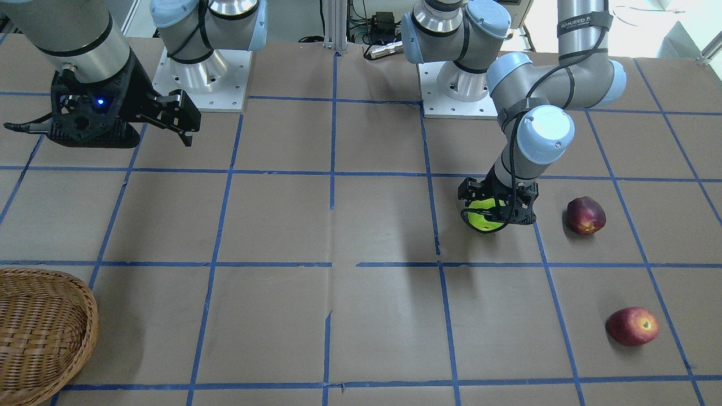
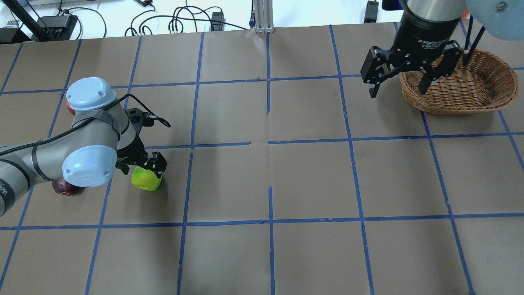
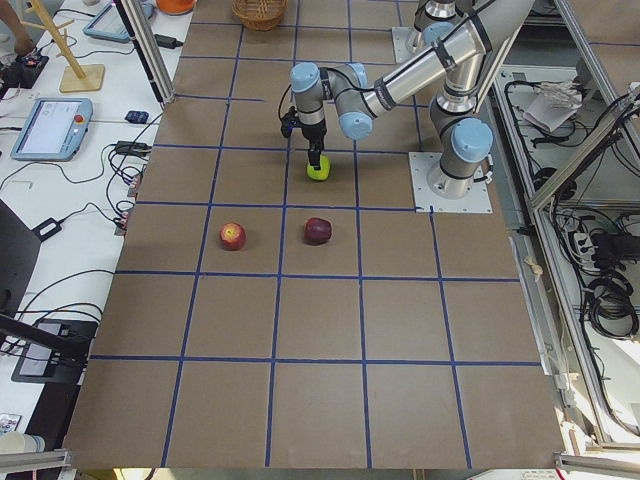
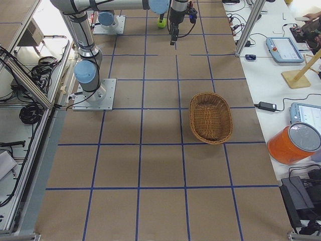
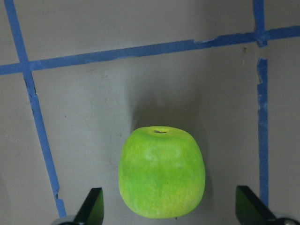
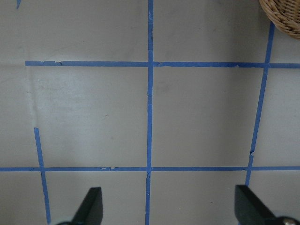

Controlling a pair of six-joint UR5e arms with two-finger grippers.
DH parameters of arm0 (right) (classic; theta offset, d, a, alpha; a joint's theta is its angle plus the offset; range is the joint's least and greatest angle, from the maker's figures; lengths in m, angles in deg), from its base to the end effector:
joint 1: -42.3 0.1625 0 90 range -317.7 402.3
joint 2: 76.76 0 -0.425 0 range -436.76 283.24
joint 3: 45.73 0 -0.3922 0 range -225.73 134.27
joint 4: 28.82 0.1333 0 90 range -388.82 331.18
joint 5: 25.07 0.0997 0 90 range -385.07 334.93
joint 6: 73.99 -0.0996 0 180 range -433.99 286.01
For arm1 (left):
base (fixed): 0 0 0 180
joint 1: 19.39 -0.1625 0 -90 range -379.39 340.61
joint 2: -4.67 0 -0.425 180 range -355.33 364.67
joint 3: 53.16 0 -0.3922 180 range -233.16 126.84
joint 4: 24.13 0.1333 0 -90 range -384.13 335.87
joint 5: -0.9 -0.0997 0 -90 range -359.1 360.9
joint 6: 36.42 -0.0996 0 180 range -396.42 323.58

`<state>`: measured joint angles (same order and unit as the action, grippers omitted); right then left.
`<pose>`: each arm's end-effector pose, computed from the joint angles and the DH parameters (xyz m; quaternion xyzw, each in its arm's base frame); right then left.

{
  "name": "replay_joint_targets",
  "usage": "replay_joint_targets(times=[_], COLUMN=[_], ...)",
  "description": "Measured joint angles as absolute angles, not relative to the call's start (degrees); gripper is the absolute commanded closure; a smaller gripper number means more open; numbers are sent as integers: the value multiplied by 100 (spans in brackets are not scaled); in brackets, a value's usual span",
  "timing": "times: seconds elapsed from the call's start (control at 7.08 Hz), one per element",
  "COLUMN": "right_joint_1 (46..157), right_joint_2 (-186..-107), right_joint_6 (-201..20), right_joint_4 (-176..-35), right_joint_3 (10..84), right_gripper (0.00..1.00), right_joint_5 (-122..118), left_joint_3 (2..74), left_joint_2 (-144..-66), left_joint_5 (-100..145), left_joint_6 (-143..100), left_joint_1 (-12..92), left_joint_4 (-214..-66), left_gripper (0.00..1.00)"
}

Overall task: Put all apples into basket
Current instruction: 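Carry the green apple with the left gripper toward the table center and release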

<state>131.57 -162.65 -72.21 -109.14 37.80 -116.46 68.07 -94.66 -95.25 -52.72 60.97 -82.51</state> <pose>0.1244 -0.5102 0.4911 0.0099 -0.9978 -0.0641 0.0107 -0.0455 -0.4641 0.2135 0.0620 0.9936 0.0878 0.0346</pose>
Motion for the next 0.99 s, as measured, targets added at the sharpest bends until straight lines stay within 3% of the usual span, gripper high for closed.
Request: replay_joint_targets(times=[0.14, 0.28, 0.42, 0.56, 0.99], right_joint_1=[13159, 13160, 13160, 13159, 13173], right_joint_2=[-16258, -16219, -16142, -16091, -16476], right_joint_6=[-7214, -7186, -7173, -7178, -7251], right_joint_4=[-10916, -10911, -10909, -10910, -10858], right_joint_3=[3780, 3790, 3803, 3791, 3710], right_gripper=[0, 0, 0, 0, 0], right_joint_5=[-11642, -11634, -11618, -11625, -11632], left_joint_3=[6890, 6923, 6938, 6923, 6260], left_joint_2=[-9626, -9739, -9788, -9799, -9847], left_joint_5=[-9538, -9547, -9533, -9449, -8559], left_joint_6=[-5290, -5248, -5114, -4864, -2738], left_joint_1=[6094, 6094, 6104, 6138, 6854], left_joint_4=[-8146, -8032, -7864, -7708, -7717], left_gripper=[18, 55, 74, 81, 82])
